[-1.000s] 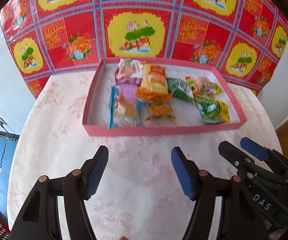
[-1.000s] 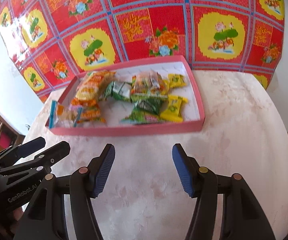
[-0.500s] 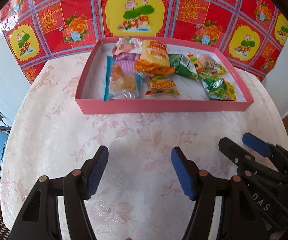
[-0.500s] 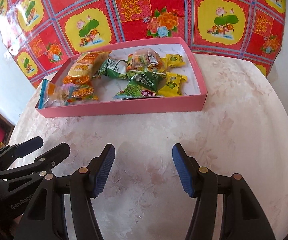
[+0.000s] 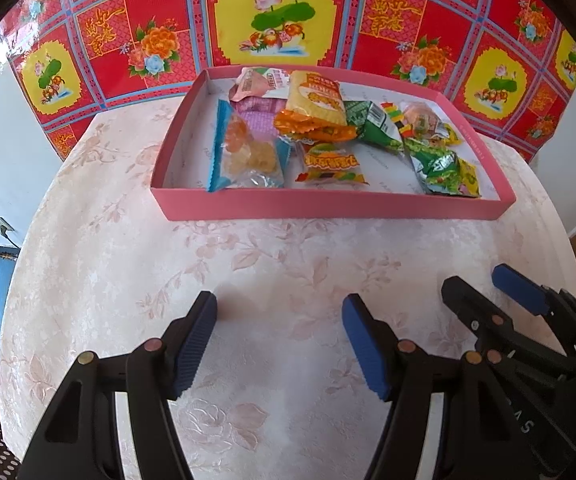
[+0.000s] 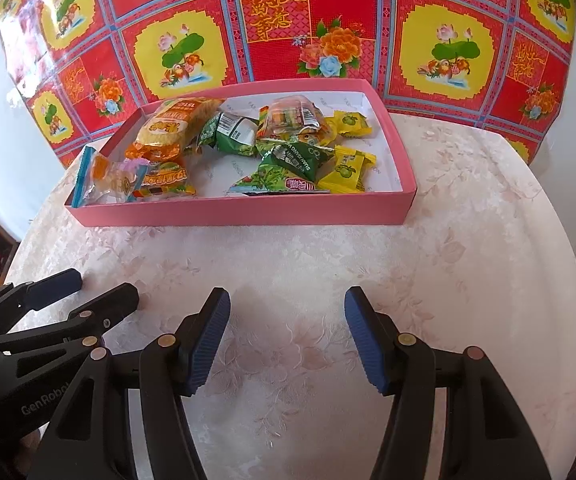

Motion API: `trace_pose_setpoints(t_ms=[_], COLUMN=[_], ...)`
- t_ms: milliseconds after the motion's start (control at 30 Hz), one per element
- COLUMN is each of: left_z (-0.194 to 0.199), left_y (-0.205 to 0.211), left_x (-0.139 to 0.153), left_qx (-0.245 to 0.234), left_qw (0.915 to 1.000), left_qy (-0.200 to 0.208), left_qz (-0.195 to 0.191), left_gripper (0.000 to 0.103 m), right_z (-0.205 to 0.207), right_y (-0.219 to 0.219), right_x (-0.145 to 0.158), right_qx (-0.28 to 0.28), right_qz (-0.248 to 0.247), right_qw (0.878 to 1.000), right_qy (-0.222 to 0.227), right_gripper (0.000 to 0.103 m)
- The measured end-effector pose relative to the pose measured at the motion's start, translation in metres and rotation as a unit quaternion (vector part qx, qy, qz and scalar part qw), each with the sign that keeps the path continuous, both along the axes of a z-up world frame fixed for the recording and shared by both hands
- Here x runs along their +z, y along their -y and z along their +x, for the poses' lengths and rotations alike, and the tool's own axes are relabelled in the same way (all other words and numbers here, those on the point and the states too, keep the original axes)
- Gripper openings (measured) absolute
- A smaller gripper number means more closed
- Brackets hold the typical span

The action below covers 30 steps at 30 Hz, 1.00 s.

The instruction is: Organize snacks

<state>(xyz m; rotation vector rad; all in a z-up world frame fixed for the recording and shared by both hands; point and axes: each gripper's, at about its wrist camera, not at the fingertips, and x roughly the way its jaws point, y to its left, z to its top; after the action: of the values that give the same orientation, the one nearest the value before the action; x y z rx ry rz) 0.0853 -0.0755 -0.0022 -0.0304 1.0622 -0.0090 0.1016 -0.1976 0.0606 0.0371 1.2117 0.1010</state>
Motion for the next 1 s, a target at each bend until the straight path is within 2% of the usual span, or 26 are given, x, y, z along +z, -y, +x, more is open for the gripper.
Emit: trace_pose_setpoints(t_ms=[1000], left_z=[0.0004], left_y=[-0.0006], left_x=[0.0006], left_qx=[0.000], left_qw=[1.0000], left_qy=[0.000], left_qz=[0.000], left_gripper=[0.069], right_z=[0.0010], right_y=[0.0002], right_x=[-0.0002], right_qx=[0.004], right_qz=[-0.005], right_qw=[1.000], right_qy=[0.002], right_gripper=[0.061])
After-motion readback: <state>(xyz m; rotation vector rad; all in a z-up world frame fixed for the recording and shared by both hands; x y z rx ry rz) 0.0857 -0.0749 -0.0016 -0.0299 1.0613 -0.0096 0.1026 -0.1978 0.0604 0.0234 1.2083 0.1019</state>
